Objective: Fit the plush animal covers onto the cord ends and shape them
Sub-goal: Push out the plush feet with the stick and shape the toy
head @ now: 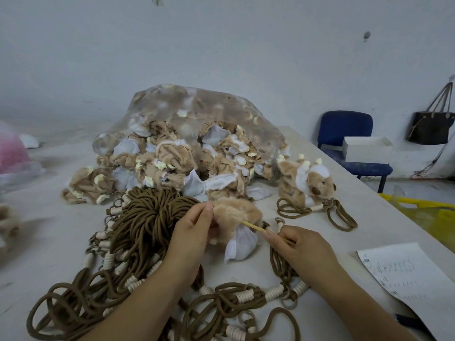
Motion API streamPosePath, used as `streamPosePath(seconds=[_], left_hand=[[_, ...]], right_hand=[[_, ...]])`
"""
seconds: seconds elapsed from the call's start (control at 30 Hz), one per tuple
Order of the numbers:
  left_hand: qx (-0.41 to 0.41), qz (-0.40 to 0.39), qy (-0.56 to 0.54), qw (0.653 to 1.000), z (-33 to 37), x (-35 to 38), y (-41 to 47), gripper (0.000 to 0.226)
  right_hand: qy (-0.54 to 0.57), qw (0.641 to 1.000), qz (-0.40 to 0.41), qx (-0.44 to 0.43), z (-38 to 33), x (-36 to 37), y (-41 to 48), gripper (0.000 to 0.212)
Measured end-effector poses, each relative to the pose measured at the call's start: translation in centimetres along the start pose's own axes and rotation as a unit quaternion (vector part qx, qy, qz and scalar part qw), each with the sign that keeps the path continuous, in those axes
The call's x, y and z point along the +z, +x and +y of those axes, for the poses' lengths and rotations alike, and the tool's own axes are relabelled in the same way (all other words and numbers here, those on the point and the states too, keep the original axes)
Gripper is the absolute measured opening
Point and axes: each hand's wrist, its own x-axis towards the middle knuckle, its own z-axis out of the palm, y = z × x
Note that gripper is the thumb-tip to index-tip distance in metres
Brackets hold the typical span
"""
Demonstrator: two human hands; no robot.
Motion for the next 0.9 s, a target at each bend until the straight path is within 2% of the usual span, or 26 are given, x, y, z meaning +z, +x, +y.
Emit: streamPosePath(seconds=[0.07,0.17,0.37,0.5,0.63,0.77,0.9], left_hand=[[0.01,-0.001,-0.001,1.0,0.3,0.0,-0.2,0.031],[0.017,-0.027,-0.013,0.999,0.7,0.2,-0.6,0.022],[-0.017,-0.074,-0.069,0.995,0.7,0.4,-0.6,0.038],[-0.027,-0.119,-0.081,0.989,0.5,0.3,-0.7,0.038],[0.004,-0.066,0.03,0.997,0.3,0.6,-0.8,0.036],[0.084,-0.05,0.164,0.982,0.6,1.0,-1.3,0.032],[0.131,-0.055,0.192,0.971,0.6,1.4,-1.6,0.024]], right_hand=[[0.002,1.0,0.001,0.0,0.0,0.0,0.0,0.071],[0.008,1.0,0.004,-0.004,0.0,0.0,0.0,0.07],[-0.005,0.999,0.026,-0.033,-0.3,-0.2,-0.2,0.067],[0.0,0.998,0.033,-0.059,-0.5,-0.4,-0.2,0.06],[0.004,0.997,0.039,-0.061,-0.6,-0.1,-0.1,0.066],[0.036,0.998,0.018,-0.054,-0.9,0.3,-0.1,0.06],[0.06,0.997,0.015,-0.046,-1.1,0.3,0.0,0.056]])
